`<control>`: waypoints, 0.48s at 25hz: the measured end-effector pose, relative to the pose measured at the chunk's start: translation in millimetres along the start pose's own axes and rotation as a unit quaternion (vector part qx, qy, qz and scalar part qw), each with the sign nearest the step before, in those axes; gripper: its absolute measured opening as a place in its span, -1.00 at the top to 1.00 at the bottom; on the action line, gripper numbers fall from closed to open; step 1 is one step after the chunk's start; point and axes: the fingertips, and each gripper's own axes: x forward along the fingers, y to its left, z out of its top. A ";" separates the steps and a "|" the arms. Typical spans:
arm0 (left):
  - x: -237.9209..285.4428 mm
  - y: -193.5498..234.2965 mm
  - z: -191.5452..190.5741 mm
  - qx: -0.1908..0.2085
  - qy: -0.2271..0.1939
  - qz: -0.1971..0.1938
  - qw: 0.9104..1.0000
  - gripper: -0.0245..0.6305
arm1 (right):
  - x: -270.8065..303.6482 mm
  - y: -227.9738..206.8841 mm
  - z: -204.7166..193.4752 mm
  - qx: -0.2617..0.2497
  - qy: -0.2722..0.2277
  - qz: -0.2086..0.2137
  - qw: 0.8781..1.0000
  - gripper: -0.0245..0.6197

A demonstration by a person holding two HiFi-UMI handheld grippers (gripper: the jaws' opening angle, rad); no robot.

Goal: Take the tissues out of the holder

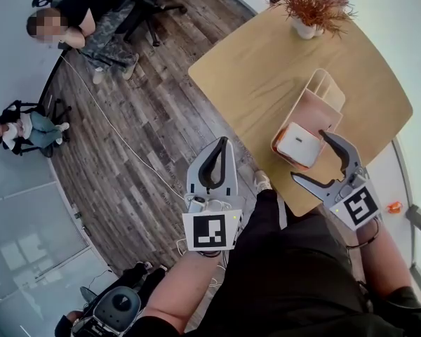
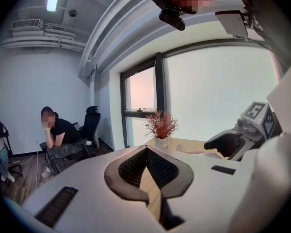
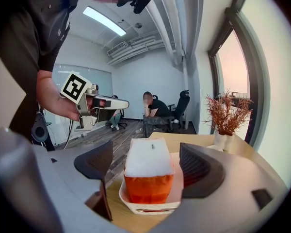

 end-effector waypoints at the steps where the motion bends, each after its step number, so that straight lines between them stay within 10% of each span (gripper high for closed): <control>1: 0.3 0.5 -1.4 0.000 0.002 0.000 1.000 0.91 | 1.5 -1.4 -2.5 0.001 0.004 0.000 1.000 -0.34; 12: 12.7 7.4 -20.1 -0.006 0.021 -0.001 1.000 0.91 | 19.6 -12.2 -20.7 0.004 0.025 0.002 1.000 -0.34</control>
